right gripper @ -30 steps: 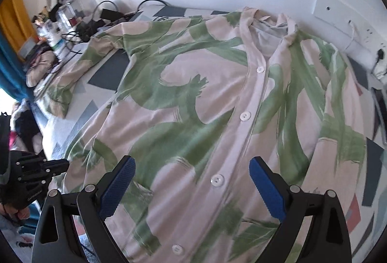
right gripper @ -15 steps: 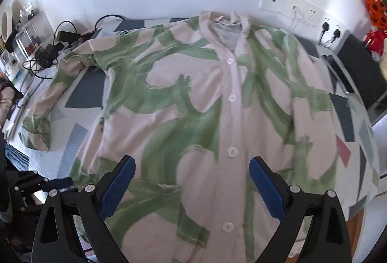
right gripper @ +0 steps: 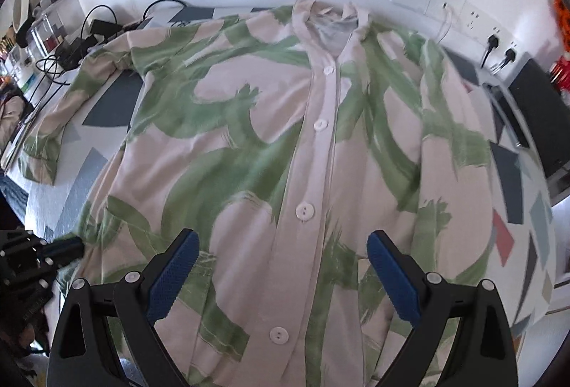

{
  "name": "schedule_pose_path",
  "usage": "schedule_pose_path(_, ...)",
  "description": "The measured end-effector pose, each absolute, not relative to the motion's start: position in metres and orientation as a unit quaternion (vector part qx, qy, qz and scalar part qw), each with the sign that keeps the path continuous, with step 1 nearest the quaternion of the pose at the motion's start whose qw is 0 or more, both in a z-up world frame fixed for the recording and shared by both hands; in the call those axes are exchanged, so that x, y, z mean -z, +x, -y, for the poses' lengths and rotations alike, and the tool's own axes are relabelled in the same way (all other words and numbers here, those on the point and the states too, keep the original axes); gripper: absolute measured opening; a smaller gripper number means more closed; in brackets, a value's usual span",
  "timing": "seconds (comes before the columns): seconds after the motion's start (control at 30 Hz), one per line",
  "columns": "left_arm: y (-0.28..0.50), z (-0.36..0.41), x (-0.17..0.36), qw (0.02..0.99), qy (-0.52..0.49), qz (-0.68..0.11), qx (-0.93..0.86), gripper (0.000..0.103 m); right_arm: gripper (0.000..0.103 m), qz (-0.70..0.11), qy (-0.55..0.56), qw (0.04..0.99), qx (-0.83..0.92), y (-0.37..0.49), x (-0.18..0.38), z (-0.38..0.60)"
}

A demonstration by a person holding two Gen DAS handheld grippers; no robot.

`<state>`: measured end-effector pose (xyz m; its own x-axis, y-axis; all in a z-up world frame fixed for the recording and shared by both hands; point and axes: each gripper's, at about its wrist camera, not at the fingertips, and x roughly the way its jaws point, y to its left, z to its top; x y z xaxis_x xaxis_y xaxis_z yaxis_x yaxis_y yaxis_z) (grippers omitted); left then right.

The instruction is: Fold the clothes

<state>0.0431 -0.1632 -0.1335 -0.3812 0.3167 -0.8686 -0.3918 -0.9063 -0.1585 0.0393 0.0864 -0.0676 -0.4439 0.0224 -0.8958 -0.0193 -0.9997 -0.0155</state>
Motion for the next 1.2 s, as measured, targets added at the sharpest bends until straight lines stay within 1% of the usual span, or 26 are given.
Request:
schedule_pose_path(0.23, 0.047, 0.195, 0.120, 0.171, -0.507, 0.016, -0.845, 0.002, 0.096, -0.024, -0.541, -0.023, -0.840, 0.040, 0.082, -0.104)
schedule_pose_path(0.27, 0.048, 0.199, 0.118, 0.167, -0.506, 0.024, -0.846, 0.000, 0.096, -0.025, -0.542, -0.026, -0.840, 0.039, 0.083, -0.105)
schedule_pose_path(0.33, 0.052, 0.206, 0.114, 0.149, -0.499, 0.028, -0.853, 0.000, 0.096, -0.028, -0.541, -0.032, -0.840, 0.037, 0.083, -0.106)
schedule_pose_path(0.43, 0.056, 0.216, 0.110, 0.142, -0.496, 0.051, -0.855, 0.000, 0.096, -0.024, -0.543, -0.043, -0.838, 0.033, 0.083, -0.104)
schedule_pose_path(0.57, 0.061, 0.212, 0.117, 0.165, -0.520, 0.056, -0.836, 0.001, 0.096, -0.016, -0.551, -0.052, -0.832, 0.027, 0.088, -0.098)
schedule_pose_path(0.6, 0.062, 0.210, 0.120, 0.172, -0.529, 0.054, -0.829, 0.003, 0.096, -0.020, -0.553, -0.056, -0.831, 0.026, 0.088, -0.097)
schedule_pose_path(0.63, 0.063, 0.205, 0.123, 0.181, -0.533, 0.047, -0.825, 0.008, 0.096, -0.025, -0.555, -0.061, -0.830, 0.024, 0.089, -0.096)
schedule_pose_path(0.67, 0.064, 0.201, 0.127, 0.189, -0.536, 0.039, -0.821, 0.015, 0.096, -0.023, -0.555, -0.065, -0.829, 0.023, 0.089, -0.093)
schedule_pose_path(0.7, 0.065, 0.197, 0.130, 0.198, -0.540, 0.032, -0.817, 0.019, 0.096, -0.020, -0.556, -0.069, -0.828, 0.022, 0.089, -0.090)
schedule_pose_path(0.73, 0.065, 0.192, 0.134, 0.203, -0.543, 0.022, -0.815, 0.028, 0.096, -0.015, -0.556, -0.072, -0.828, 0.021, 0.090, -0.086)
schedule_pose_path(0.77, 0.066, 0.187, 0.137, 0.205, -0.546, 0.013, -0.812, 0.033, 0.096, -0.010, -0.557, -0.075, -0.827, 0.020, 0.090, -0.082)
schedule_pose_path(0.87, 0.059, 0.174, 0.142, 0.211, -0.546, -0.004, -0.811, 0.033, 0.096, -0.002, -0.559, -0.083, -0.825, 0.019, 0.092, -0.072)
schedule_pose_path(0.9, 0.058, 0.174, 0.142, 0.217, -0.537, 0.000, -0.815, 0.033, 0.096, 0.000, -0.559, -0.086, -0.825, 0.020, 0.092, -0.069)
schedule_pose_path(0.93, 0.057, 0.174, 0.141, 0.222, -0.530, 0.007, -0.819, 0.016, 0.096, 0.002, -0.559, -0.087, -0.825, 0.021, 0.092, -0.067)
schedule_pose_path(0.97, 0.057, 0.175, 0.140, 0.227, -0.522, 0.015, -0.822, 0.001, 0.096, 0.005, -0.559, -0.089, -0.825, 0.022, 0.092, -0.065)
schedule_pose_path(1.03, 0.058, 0.179, 0.133, 0.224, -0.509, 0.026, -0.830, 0.000, 0.096, 0.010, -0.561, -0.089, -0.823, 0.024, 0.093, -0.063)
schedule_pose_path(1.13, 0.068, 0.184, 0.120, 0.211, -0.487, 0.017, -0.847, 0.000, 0.096, 0.013, -0.565, -0.089, -0.820, 0.025, 0.095, -0.062)
schedule_pose_path(1.2, 0.073, 0.192, 0.115, 0.208, -0.482, 0.033, -0.850, 0.000, 0.096, 0.018, -0.567, -0.088, -0.819, 0.024, 0.097, -0.060)
